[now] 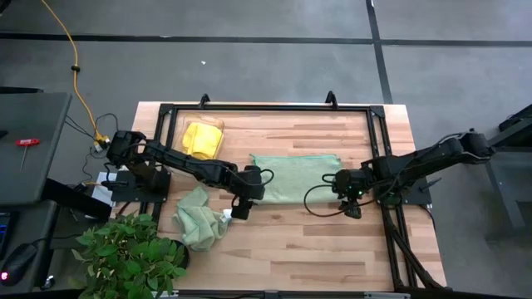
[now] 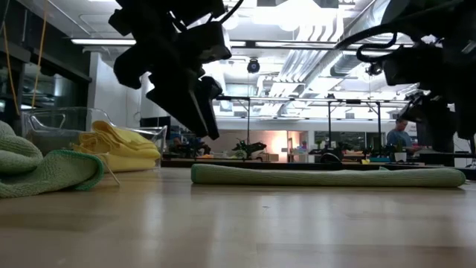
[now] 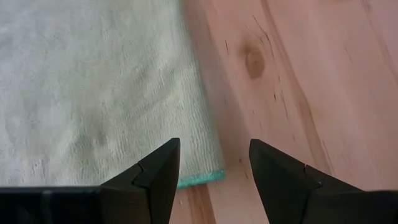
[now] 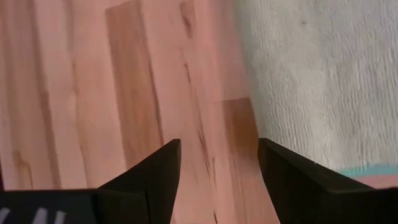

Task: Fold microfiber towels
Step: Fold the right green towel

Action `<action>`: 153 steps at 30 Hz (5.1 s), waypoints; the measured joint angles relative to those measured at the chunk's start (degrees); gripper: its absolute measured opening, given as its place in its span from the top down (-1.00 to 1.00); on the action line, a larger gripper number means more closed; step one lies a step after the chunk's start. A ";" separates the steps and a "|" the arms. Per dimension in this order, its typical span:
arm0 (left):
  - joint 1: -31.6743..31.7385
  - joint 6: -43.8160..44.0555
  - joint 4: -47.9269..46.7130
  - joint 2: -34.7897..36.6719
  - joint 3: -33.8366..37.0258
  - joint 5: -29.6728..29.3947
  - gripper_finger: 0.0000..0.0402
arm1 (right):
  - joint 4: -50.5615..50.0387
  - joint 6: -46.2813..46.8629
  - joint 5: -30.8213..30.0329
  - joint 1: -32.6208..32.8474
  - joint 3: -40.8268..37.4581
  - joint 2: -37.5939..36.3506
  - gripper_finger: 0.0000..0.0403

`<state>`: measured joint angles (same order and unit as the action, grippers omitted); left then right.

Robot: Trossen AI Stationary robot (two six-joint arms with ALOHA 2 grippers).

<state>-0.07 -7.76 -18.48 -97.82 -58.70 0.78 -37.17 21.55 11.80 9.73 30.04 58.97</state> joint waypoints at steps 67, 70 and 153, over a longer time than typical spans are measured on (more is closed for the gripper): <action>-3.11 10.43 -3.38 -9.75 -0.11 -3.24 0.90 | 1.84 -6.37 -12.76 1.96 7.43 11.90 -0.02; -3.11 10.60 -3.45 -9.75 -0.11 -3.01 0.98 | 1.84 -9.60 -12.78 1.96 7.43 11.90 -0.02; 15.68 26.62 -12.54 3.32 0.07 -4.70 1.00 | -13.57 14.65 -9.73 -17.95 17.46 17.07 1.00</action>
<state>15.61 18.86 -31.02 -94.50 -58.63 -3.92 -50.74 36.21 2.08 -8.23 47.51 76.04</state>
